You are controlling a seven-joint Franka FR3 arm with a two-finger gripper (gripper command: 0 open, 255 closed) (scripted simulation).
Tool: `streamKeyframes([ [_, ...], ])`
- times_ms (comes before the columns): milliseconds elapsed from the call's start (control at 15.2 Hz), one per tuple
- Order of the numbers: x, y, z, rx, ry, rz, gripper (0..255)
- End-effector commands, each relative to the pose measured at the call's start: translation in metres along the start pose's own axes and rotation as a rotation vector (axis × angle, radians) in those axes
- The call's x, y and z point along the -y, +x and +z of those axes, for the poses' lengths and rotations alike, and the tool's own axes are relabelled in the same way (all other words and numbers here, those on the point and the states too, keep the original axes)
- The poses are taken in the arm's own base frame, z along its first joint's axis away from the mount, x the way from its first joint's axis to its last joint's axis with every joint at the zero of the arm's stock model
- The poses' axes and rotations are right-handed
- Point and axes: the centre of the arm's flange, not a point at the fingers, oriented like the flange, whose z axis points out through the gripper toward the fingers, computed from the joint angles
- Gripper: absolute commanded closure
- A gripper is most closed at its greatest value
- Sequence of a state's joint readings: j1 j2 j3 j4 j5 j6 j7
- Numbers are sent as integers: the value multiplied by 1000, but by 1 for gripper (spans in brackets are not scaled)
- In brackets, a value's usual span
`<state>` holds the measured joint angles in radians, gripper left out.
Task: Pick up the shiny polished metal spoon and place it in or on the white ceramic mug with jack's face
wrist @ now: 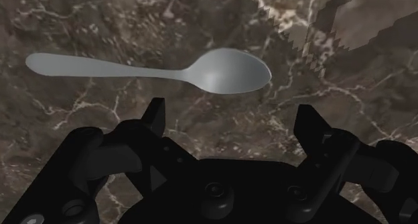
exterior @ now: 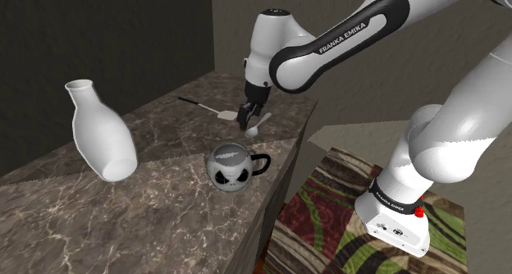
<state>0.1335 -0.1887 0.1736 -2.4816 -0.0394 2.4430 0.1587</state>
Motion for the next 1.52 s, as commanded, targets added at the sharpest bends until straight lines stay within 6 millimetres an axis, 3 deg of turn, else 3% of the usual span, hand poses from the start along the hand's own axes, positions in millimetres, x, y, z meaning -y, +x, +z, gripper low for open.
streamKeyframes([
  [0, 3, 3, 12, -2, 2, -2, 0],
  [396, 3, 3, 42, -2, 2, -2, 0],
  [924, 3, 3, 42, -2, 2, -2, 0],
  [990, 3, 3, 42, -2, 2, -2, 255],
  [1452, 3, 3, 42, -2, 2, -2, 255],
])
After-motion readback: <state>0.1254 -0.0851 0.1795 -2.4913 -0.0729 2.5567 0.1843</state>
